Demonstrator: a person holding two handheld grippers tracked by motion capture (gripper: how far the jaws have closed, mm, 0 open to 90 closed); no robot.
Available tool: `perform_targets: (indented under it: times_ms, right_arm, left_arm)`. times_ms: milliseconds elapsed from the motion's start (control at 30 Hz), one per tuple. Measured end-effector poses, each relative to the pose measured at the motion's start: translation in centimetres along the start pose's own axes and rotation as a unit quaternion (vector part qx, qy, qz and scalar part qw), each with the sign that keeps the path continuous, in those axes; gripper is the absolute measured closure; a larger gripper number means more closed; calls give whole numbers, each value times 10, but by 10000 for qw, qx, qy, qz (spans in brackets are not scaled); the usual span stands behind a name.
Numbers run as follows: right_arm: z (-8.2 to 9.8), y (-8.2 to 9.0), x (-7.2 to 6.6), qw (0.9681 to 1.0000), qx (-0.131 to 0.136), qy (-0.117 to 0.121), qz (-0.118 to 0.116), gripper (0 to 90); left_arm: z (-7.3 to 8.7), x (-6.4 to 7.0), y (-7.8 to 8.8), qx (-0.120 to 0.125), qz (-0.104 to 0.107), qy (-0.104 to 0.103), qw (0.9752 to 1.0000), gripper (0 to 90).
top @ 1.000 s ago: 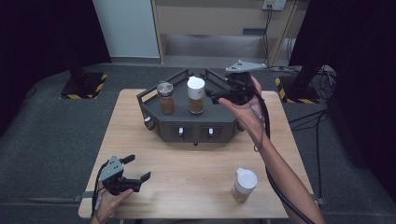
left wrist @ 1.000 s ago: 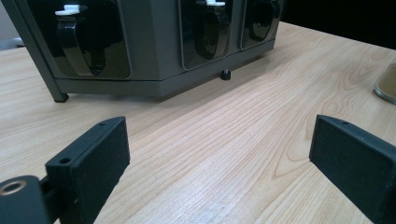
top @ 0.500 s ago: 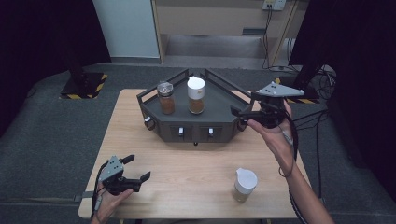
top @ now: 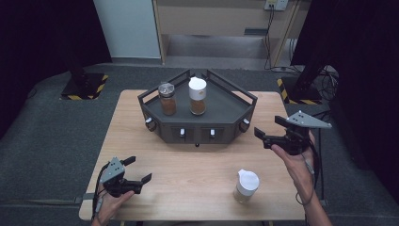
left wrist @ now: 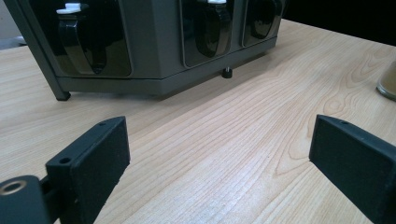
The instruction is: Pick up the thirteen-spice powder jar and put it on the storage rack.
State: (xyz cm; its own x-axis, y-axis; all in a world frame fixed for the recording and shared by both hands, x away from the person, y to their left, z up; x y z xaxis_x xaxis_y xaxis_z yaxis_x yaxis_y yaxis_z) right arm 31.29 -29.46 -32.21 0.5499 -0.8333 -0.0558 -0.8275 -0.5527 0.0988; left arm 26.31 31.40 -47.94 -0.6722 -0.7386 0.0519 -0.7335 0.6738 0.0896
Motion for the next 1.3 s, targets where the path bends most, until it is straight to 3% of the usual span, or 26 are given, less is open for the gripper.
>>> perform_targets:
  times_ms: [167, 433, 733, 900, 1300]
  right_arm:
    - [21, 15, 8, 9997, -58, -209, 121, 100]
    - [57, 31, 14, 9988, -170, -357, 291, 98]
    - [82, 46, 14, 9976, -316, -432, 436, 98]
    - [97, 57, 14, 9972, -268, -496, 489, 98]
    - [121, 70, 12, 9968, -370, -505, 487, 98]
  left_arm:
    - [0, 1, 0, 7, 3, 17, 10000, 40]
    - [0, 1, 0, -2, -30, 115, 9999, 38]
    - [0, 5, 0, -54, -76, 87, 9999, 37]
    - [0, 4, 1, -40, -76, 118, 9999, 37]
    - [1, 2, 3, 2, -96, 142, 9999, 39]
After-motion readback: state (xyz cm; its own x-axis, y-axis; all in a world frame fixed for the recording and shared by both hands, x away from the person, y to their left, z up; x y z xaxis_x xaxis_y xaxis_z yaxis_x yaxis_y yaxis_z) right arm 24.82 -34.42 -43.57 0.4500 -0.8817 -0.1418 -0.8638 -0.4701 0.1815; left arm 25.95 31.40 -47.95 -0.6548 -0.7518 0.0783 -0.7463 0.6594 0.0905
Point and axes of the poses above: each handheld gripper's, and its own axes: y roughly backward along the jaws, z roughly out of its underside, x roughly to its right, the point moved 7 cm from there along -y, roughly forward along the jaws, and after that the axes turned 15 degrees about x, right-handed, at the moved point
